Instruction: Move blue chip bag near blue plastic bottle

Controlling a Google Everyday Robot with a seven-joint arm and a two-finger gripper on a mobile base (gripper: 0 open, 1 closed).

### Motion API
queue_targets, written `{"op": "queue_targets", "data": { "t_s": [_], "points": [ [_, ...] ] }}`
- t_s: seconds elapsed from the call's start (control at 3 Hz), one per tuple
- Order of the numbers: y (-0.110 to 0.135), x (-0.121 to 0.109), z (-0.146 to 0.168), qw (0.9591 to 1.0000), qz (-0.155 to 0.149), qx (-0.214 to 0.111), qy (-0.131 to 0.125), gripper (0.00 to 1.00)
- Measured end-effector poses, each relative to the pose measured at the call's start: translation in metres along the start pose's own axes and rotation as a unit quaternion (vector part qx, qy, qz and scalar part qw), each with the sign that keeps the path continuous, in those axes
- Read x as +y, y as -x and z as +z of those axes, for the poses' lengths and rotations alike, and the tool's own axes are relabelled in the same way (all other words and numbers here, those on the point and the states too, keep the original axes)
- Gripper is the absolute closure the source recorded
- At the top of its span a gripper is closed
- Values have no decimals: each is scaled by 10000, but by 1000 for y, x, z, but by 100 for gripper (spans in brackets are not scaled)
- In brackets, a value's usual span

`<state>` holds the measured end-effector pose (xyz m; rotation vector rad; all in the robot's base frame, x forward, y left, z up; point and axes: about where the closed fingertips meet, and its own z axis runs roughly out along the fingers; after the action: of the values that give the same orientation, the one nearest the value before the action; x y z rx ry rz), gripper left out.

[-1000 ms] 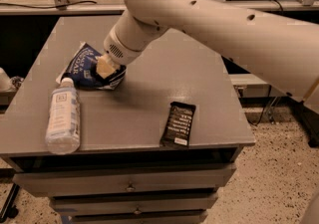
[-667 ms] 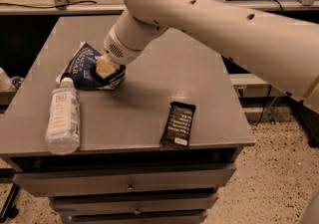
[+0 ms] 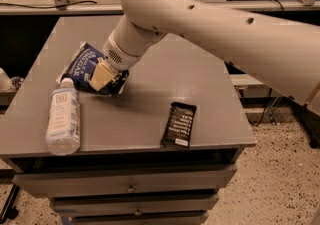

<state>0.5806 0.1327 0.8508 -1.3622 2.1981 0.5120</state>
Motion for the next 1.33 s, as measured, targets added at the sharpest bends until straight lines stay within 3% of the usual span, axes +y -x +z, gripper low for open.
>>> {"op": "queue_targets", "data": {
  "t_s": [0.33, 0.67, 1.0, 1.33],
  "points": [
    [-11, 4, -2, 9998, 49, 176, -71, 0],
    [-9, 0, -12, 9999, 48, 128, -5, 0],
    [-6, 4, -13, 9997, 63, 50, 239, 0],
    [-8, 19, -1, 9972, 165, -22, 730, 0]
  ]
}}
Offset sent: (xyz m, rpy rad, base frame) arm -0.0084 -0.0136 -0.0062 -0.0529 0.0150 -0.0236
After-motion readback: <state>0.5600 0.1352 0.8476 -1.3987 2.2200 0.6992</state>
